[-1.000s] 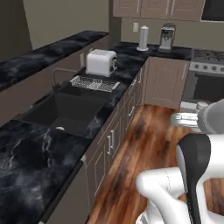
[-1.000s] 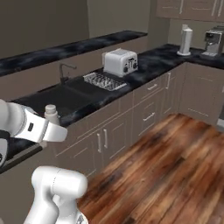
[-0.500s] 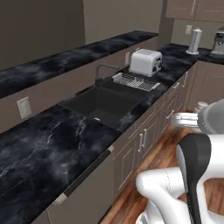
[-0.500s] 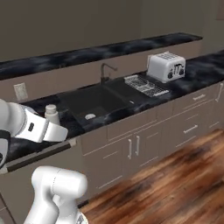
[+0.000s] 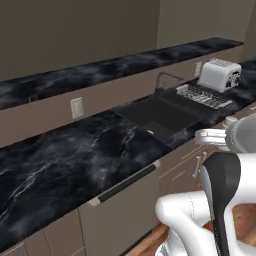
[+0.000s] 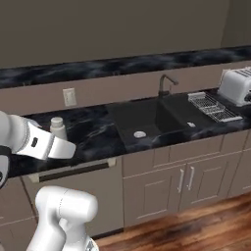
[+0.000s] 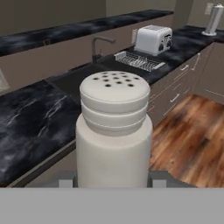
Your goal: Retrieve the bottle and the shaker from the cabinet and place them next to the mixing bowl on the counter. Then add garlic from the fridge to the mixing bowl.
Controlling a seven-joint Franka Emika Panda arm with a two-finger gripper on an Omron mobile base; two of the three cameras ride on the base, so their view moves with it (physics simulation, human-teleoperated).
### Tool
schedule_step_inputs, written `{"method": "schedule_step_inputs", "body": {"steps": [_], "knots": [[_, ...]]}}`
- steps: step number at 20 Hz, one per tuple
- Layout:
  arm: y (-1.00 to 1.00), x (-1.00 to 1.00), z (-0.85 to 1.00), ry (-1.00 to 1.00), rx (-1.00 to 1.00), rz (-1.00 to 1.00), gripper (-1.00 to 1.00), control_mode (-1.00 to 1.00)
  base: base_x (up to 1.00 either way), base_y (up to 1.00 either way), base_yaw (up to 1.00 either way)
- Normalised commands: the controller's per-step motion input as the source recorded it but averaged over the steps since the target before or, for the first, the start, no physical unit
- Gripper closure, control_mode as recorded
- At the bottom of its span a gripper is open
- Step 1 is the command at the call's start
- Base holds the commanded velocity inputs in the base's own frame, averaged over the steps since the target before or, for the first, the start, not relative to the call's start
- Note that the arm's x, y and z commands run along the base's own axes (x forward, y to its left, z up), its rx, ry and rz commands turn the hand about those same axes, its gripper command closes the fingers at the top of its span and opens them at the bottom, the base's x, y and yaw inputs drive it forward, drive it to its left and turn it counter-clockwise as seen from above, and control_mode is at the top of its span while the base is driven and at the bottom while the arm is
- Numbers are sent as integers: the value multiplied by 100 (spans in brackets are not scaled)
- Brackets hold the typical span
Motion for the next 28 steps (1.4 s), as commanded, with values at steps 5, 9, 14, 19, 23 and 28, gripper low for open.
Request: {"method": "schedule_step_inputs", "body": {"steps": [5,9,14,19,23,28], "knots": [[0,0,0,0,0,0,100,100,0,28,48],[0,0,0,0,0,0,100,100,4,19,49],[0,0,0,0,0,0,100,100,25,-3,33],[0,0,0,0,0,0,100,100,44,-33,-20],[0,0,0,0,0,0,100,100,48,-42,-52],[0,0,0,0,0,0,100,100,54,-30,-59]]}}
